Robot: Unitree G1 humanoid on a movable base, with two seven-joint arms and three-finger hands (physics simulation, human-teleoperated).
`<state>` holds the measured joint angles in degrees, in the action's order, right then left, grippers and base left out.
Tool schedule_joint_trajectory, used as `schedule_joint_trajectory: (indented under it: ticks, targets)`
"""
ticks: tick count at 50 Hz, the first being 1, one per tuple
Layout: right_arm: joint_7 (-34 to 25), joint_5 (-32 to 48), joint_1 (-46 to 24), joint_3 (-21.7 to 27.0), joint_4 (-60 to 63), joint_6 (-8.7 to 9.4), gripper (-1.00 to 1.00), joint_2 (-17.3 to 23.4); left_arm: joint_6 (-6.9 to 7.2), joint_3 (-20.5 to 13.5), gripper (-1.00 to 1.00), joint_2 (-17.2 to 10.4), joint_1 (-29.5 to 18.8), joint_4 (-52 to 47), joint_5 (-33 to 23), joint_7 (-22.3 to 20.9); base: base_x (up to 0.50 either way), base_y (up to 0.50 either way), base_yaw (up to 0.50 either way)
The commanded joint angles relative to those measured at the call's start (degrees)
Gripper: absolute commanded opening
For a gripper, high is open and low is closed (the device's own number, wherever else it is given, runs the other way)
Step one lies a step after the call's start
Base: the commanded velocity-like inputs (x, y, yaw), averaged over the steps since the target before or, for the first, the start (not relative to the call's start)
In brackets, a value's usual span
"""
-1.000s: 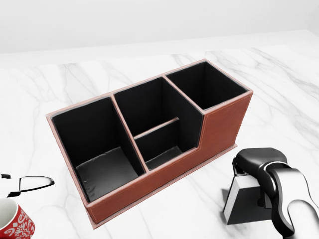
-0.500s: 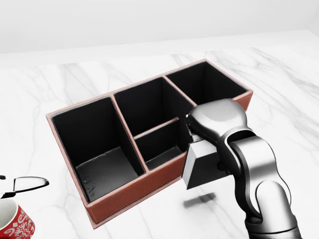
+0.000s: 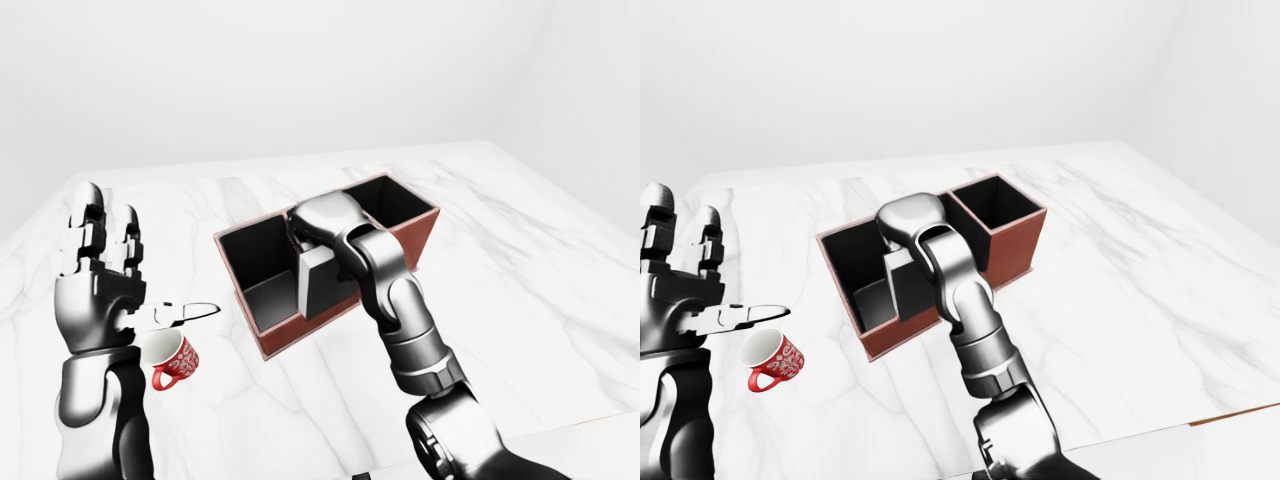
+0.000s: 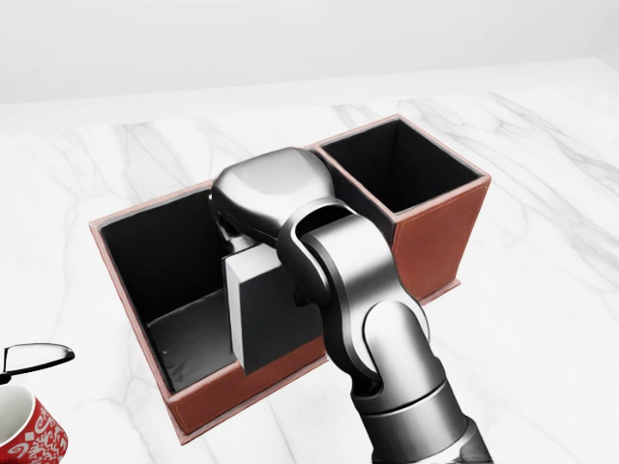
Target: Pick up the book and place it in the left compartment of the caddy.
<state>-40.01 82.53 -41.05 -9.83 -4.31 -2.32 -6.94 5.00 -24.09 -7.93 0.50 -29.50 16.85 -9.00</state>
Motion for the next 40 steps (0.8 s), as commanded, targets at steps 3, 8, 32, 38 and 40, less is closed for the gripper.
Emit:
schedule_joint_trajectory:
  ticks: [3, 8, 32, 38, 40]
  targets:
    - [0.0, -2.9, -8.2, -2.0, -10.7, 1.65, -1.0, -6.3, 0.0, -1.4, 1.0, -0.8, -0.3, 1.4, 1.7, -0.3, 0.0, 0.0, 0.0]
    - [5.7, -3.9, -11.5, -1.7, -17.1, 3.04, -1.0, -8.0, 0.0, -1.9, 1.0, -1.1, -0.4, 2.5, 2.3, -0.4, 0.0, 0.0, 0.0]
    - [21.9, -4.0, -11.3, -3.0, -21.5, 4.14, -1.0, -9.8, 0.0, -2.5, 1.0, -1.5, 0.0, 3.9, 3.6, -0.6, 0.0, 0.0, 0.0]
    - [24.9, -2.7, -9.4, -3.5, -22.3, 4.26, -1.0, -11.0, 0.0, -2.6, 1.0, -1.5, 0.1, 3.9, 3.7, -0.7, 0.0, 0.0, 0.0]
    - [28.0, -3.8, -12.6, -2.3, -27.4, 3.81, -1.0, -10.3, 0.0, -2.6, 1.0, -1.4, 0.1, 4.0, 3.7, -0.7, 0.0, 0.0, 0.0]
